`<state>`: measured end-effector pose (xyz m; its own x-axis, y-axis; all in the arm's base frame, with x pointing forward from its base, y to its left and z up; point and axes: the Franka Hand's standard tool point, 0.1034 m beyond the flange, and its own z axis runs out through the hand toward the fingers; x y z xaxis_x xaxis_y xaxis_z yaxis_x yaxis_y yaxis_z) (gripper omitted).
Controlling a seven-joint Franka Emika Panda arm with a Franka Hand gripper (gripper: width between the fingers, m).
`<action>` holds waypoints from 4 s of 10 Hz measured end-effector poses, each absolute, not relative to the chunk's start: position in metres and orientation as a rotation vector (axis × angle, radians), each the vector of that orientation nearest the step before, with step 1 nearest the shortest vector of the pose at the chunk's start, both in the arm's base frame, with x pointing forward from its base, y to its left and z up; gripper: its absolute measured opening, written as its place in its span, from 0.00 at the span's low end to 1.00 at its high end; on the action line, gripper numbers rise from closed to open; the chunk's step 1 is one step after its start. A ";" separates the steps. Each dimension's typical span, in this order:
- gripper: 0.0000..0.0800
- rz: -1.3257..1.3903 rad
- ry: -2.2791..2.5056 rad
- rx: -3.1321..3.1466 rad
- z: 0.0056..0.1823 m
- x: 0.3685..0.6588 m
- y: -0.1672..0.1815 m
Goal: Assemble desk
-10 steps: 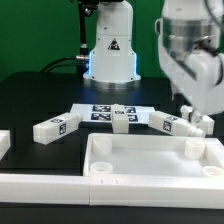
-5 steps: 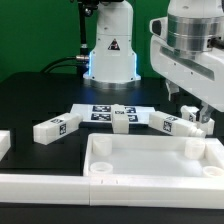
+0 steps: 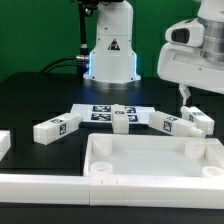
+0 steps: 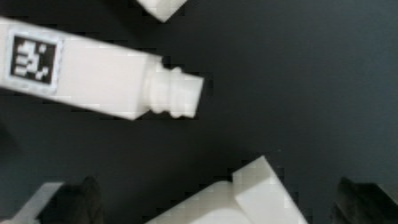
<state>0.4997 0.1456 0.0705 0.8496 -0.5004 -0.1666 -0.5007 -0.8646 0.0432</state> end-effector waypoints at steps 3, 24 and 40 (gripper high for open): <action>0.81 0.268 0.562 -3.064 0.070 0.500 0.145; 0.81 1.442 0.087 -2.917 0.047 0.442 0.157; 0.81 1.484 0.192 -2.890 0.018 0.415 0.179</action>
Offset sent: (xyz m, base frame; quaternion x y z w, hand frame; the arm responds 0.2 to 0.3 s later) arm -0.0284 0.0462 -0.0055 0.0639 -0.0095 -0.1714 0.9831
